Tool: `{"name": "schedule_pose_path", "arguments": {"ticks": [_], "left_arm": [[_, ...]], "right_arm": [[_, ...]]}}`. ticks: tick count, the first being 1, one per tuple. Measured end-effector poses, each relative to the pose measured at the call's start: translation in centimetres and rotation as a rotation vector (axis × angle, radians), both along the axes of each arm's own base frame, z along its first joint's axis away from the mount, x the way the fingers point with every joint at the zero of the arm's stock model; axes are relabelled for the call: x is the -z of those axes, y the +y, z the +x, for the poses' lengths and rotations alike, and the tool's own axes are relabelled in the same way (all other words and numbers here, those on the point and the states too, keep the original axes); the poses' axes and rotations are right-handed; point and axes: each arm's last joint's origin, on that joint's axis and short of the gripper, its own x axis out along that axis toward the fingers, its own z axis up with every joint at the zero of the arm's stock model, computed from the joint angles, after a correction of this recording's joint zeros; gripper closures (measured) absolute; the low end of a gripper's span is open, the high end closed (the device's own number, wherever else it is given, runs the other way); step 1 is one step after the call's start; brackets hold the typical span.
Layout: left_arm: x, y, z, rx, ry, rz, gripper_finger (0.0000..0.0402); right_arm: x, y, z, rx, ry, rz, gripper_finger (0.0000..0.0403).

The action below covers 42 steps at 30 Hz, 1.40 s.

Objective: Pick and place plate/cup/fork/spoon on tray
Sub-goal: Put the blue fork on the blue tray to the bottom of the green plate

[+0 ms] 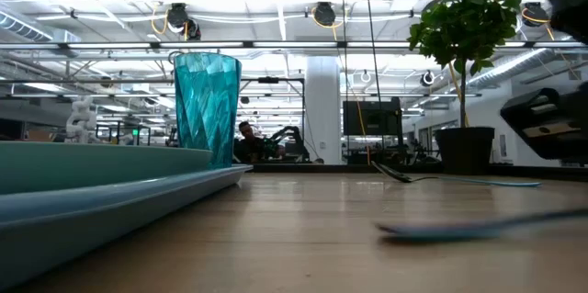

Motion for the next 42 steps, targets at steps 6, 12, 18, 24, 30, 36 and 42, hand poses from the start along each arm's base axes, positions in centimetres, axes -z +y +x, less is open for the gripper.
{"name": "schedule_pose_path", "arguments": {"ticks": [6, 12, 18, 24, 30, 36, 42], "left_arm": [[-0.3, 0.0, 0.3, 0.016, -0.037, 0.02, 0.0279], [0.8, -0.4, 0.8, 0.038, -0.02, 0.076, 0.0279], [2.2, -1.4, 2.4, 0.098, -0.066, 0.129, 0.024], [3.2, -0.8, 4.0, 0.056, -0.086, 0.133, 0.0156], [5.2, 0.4, 5.5, -0.033, -0.035, 0.139, 0.0128], [6.2, 1.4, 6.4, -0.107, -0.024, 0.166, 0.0161], [6.3, 1.8, 6.4, -0.124, -0.004, 0.146, 0.0218]], "right_arm": [[-1.2, -0.6, 2.0, 0.065, -0.047, 0.019, 0.0397], [-3.4, -0.3, 4.4, 0.079, -0.11, 0.024, 0.04], [-5.9, -1.0, 7.2, 0.111, -0.134, -0.062, 0.0401], [-8.6, -2.6, 10.1, 0.149, -0.16, -0.128, 0.0401], [-10.2, -3.3, 11.4, 0.168, -0.208, -0.131, 0.0399], [-10.3, -3.3, 11.4, 0.186, -0.215, -0.143, 0.0397], [-10.3, -3.1, 11.3, 0.198, -0.222, -0.158, 0.0396]]}}
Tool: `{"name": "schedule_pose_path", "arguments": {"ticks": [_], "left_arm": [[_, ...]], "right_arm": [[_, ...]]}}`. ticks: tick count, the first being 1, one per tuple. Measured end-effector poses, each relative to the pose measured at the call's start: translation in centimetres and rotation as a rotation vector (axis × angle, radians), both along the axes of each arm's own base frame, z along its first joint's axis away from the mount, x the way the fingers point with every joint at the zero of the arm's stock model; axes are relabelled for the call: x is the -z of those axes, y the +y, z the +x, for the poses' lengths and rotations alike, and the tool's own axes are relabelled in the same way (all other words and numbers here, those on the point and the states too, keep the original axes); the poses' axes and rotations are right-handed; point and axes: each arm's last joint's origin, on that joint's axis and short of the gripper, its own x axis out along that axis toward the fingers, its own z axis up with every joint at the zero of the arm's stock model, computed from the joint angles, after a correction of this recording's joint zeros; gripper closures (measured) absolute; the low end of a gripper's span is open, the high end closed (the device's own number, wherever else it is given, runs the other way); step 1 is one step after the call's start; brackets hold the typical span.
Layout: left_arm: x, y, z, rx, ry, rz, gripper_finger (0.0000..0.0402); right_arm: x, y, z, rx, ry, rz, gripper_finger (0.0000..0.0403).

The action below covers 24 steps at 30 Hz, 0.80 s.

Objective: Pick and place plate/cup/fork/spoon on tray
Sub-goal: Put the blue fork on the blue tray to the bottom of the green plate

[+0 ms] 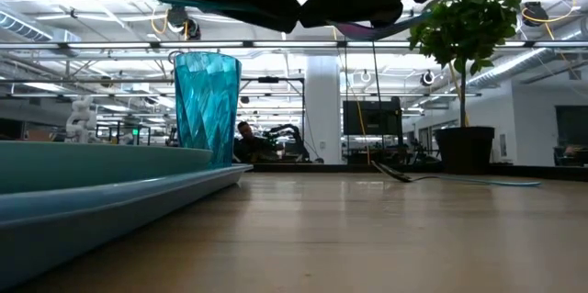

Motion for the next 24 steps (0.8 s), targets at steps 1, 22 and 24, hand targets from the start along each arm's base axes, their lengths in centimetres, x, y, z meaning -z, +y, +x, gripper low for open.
{"name": "schedule_pose_path", "arguments": {"ticks": [1, 22, 24], "left_arm": [[0.0, 0.0, 0.0, 0.008, 0.006, -0.006, 0.0229], [-0.4, -0.3, -0.6, 0.02, 0.015, -0.041, 0.0376], [-0.8, -0.7, -1.1, 0.033, 0.024, -0.055, 0.0376]], "right_arm": [[0.0, 0.0, 0.0, 0.0, 0.0, 0.0, 0.0396], [-0.5, 0.3, 0.1, -0.033, -0.053, -0.023, 0.0379], [-1.0, 0.5, 0.1, -0.052, -0.086, -0.02, 0.0365]]}}
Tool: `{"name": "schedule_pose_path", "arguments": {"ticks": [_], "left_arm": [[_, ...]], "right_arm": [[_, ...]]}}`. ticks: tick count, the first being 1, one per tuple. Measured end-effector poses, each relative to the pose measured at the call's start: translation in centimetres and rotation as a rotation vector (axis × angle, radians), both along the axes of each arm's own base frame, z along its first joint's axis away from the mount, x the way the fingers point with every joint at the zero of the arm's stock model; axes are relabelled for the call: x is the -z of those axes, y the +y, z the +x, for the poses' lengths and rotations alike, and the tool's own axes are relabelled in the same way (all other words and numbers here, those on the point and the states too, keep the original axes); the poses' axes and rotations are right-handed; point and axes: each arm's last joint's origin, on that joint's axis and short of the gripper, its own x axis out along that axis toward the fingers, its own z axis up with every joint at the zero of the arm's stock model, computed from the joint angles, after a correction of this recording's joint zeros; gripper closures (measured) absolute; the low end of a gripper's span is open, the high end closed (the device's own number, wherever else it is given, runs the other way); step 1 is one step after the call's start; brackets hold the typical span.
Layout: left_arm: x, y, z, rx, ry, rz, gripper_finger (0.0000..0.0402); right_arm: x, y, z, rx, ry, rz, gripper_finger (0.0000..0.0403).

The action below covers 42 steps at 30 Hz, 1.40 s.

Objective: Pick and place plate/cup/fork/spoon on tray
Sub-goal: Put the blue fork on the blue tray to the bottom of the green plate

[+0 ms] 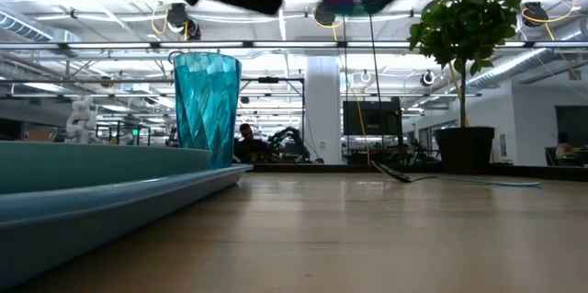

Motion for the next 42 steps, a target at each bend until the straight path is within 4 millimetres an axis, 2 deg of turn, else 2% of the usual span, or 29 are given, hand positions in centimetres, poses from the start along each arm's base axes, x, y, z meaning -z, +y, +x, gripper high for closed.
{"name": "schedule_pose_path", "arguments": {"ticks": [3, 7, 10, 16, 20, 25, 33, 42], "left_arm": [[-0.1, -0.7, -0.9, 0.018, 0.037, -0.037, 0.0389], [-0.3, -1.9, -2.6, 0.014, 0.075, -0.081, 0.0385], [0.3, -3.1, -4.3, 0.027, 0.136, -0.076, 0.038], [0.8, -5.9, -7.8, 0.075, 0.218, -0.128, 0.039], [1.1, -7.4, -10.2, 0.083, 0.258, -0.14, 0.0383], [2.6, -8.3, -12.2, 0.056, 0.324, -0.123, 0.0388], [4.9, -8.7, -13.3, -0.019, 0.42, -0.089, 0.0375], [7.2, -8.8, -13.3, -0.047, 0.48, -0.027, 0.0379]], "right_arm": [[-1.6, 0.1, -0.6, -0.012, -0.052, 0.007, 0.0343], [-3.9, 0.2, -1.9, -0.041, -0.104, 0.011, 0.0319], [-6.1, 0.4, -3.2, -0.074, -0.169, 0.023, 0.0306], [-7.9, 0.9, -5.0, -0.132, -0.203, 0.002, 0.0301], [-8.3, 1.0, -5.4, -0.15, -0.218, -0.017, 0.0303], [-8.3, 0.9, -5.4, -0.15, -0.216, -0.025, 0.0303], [-8.3, 0.9, -5.4, -0.149, -0.214, -0.024, 0.0303], [-8.3, 0.9, -5.4, -0.143, -0.211, -0.005, 0.0303]]}}
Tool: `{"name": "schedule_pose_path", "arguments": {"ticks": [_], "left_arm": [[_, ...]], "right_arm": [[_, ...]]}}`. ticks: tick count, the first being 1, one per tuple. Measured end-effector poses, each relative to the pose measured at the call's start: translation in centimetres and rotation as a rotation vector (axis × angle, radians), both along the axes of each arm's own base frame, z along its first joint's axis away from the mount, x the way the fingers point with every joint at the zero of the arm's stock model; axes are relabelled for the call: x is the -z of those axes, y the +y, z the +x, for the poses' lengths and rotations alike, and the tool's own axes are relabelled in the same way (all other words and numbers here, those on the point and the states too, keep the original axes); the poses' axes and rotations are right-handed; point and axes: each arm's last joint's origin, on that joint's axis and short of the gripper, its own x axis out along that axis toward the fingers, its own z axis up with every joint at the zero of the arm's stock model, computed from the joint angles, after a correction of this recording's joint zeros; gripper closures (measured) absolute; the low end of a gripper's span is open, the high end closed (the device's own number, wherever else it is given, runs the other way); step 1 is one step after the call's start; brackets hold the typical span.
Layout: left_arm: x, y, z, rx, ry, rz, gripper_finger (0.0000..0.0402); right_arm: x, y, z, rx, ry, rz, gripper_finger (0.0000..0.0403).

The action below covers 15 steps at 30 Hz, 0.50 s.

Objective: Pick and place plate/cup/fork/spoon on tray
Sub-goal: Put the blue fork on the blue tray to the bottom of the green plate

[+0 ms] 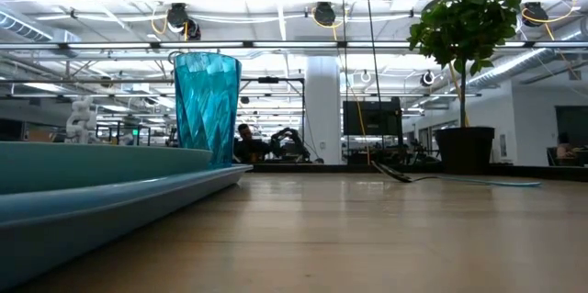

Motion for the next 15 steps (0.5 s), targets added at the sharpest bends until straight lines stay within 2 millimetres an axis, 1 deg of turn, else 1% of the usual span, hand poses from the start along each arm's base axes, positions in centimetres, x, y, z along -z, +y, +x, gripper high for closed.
{"name": "schedule_pose_path", "arguments": {"ticks": [5, 15], "left_arm": [[0.15, 0.28, -0.2, -0.019, 0.027, 0.019, 0.0367], [0.16, 0.38, -0.27, -0.047, 0.03, 0.017, 0.0313]], "right_arm": [[0.0, 0.03, -0.02, -0.001, 0.0, 0.0, 0.0303], [0.03, 0.04, -0.02, -0.003, 0.002, 0.003, 0.0303]]}}
